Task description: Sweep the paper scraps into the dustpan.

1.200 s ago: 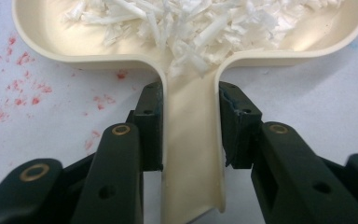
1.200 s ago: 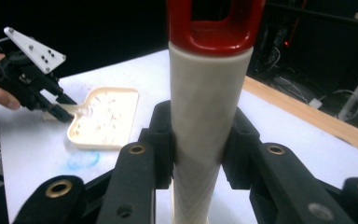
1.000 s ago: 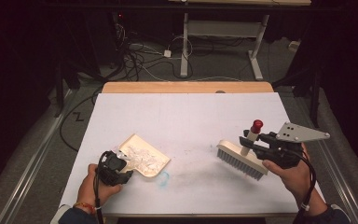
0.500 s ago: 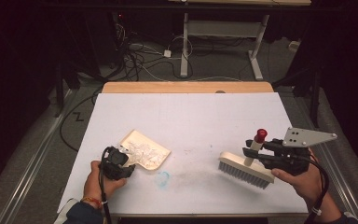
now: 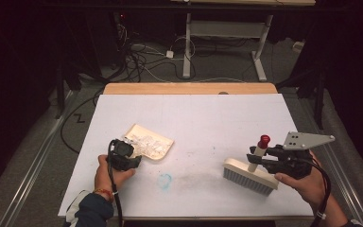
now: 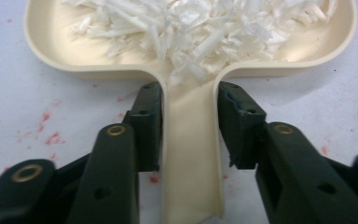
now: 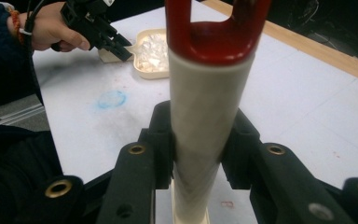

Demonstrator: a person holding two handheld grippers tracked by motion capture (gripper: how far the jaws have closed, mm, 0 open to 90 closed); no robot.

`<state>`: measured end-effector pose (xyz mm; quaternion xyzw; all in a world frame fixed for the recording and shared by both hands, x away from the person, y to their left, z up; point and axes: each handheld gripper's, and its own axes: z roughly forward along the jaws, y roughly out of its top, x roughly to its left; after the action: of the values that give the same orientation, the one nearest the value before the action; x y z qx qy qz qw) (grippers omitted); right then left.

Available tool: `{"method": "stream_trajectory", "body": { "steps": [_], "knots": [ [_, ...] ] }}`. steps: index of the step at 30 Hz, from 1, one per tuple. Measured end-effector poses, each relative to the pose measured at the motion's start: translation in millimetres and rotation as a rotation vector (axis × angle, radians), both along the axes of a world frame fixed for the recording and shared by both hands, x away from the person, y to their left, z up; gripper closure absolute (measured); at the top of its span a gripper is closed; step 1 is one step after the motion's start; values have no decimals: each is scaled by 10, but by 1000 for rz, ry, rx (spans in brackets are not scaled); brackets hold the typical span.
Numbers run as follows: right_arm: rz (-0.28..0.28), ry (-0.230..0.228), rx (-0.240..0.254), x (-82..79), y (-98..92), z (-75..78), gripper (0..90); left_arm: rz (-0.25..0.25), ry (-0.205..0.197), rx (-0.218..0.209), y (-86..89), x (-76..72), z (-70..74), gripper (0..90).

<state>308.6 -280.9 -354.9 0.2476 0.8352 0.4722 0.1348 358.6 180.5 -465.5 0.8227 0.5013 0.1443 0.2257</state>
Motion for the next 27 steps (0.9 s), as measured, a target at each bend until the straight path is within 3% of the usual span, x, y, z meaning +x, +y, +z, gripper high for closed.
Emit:
{"method": "stream_trajectory", "body": {
  "steps": [9, 11, 12, 14, 15, 18, 20, 27],
  "knots": [
    [-85, -13, 47, 139, -51, -82, 687, -63, -23, 10, -214, -224, 25, 476],
    [-102, -18, 52, 173, -55, -87, 676, -82, -50, 10, -212, -252, 43, 450],
    [-106, -16, 53, 188, -55, -88, 677, -89, -74, 12, -209, -277, 61, 431],
    [-109, -11, 59, 234, -47, -95, 673, -113, -123, 57, -213, -317, 97, 391],
    [-117, -10, 58, 249, -43, -96, 669, -144, -179, 79, -217, -363, 127, 369],
    [-140, -5, 42, 342, -30, -94, 650, -209, -283, 50, -187, -467, 193, 337],
    [-159, 11, 30, 423, -24, -98, 640, -238, -349, 58, -157, -510, 220, 285],
    [-231, 69, -45, 875, 30, -147, 584, -245, -432, 9, 9, -615, 203, 227]
  ]
}}
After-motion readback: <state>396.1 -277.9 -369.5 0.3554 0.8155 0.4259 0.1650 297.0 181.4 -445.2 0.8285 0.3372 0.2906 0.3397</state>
